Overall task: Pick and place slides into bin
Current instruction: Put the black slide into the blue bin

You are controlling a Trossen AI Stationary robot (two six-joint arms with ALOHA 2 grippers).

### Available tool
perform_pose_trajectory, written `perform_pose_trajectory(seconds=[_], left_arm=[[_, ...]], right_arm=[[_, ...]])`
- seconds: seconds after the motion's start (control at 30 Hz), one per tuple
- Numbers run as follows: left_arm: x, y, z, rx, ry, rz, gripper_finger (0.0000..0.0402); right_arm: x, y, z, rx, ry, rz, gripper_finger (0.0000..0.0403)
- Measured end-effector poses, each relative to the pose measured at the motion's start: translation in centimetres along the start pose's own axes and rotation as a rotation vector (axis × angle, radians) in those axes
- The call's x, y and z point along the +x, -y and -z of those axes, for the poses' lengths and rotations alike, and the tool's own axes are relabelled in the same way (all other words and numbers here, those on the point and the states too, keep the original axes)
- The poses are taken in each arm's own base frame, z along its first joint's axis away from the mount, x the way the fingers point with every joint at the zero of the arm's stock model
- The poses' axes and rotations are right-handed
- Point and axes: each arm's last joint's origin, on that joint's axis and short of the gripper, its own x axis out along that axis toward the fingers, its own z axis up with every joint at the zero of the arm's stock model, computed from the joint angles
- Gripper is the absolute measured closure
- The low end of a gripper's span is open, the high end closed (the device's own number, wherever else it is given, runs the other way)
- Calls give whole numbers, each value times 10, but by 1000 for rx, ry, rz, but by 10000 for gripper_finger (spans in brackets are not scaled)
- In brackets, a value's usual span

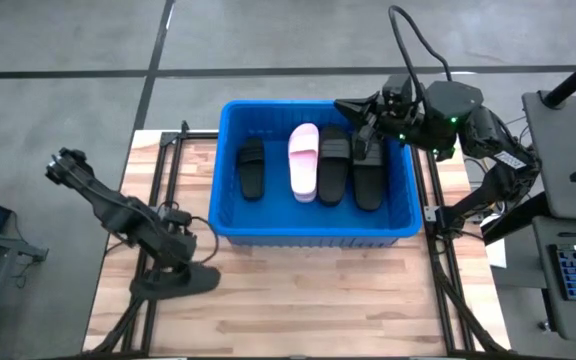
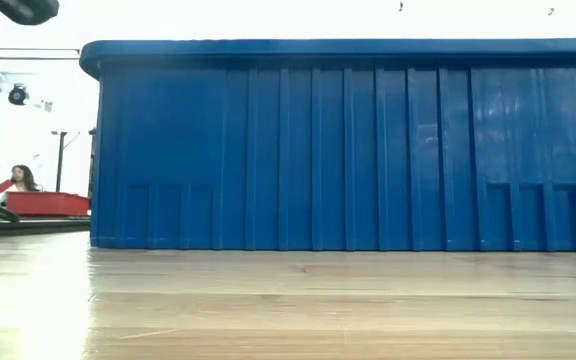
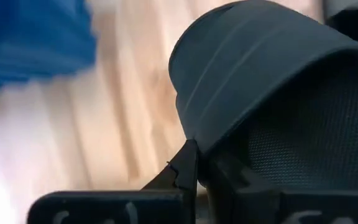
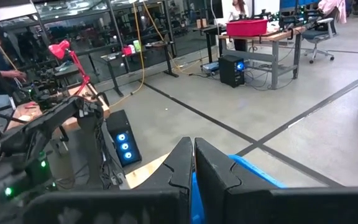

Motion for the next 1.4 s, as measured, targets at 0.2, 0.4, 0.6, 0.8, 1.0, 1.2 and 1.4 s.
perform_pose_trajectory(seconds=[0.2,0.4,0.6,0.8,1.0,1.2,1.4], left_arm=[[-20,4,-8,59,274,123,401],[-42,4,-14,71,566,142,402],[-68,1,-16,105,853,71,402],[-86,-5,-18,47,1064,-106,402],[-96,-13,-24,-66,1134,-445,401],[-114,-14,-49,-73,1151,-615,401],[-133,-24,-78,-115,1132,-781,401]], right_arm=[[0,0,0,0,0,0,394],[0,0,0,0,0,0,394],[0,0,0,0,0,1,394],[0,0,0,0,-1,1,394],[0,0,0,-8,-1,3,394],[0,1,0,-43,-2,31,394],[-1,3,0,-117,5,66,394]])
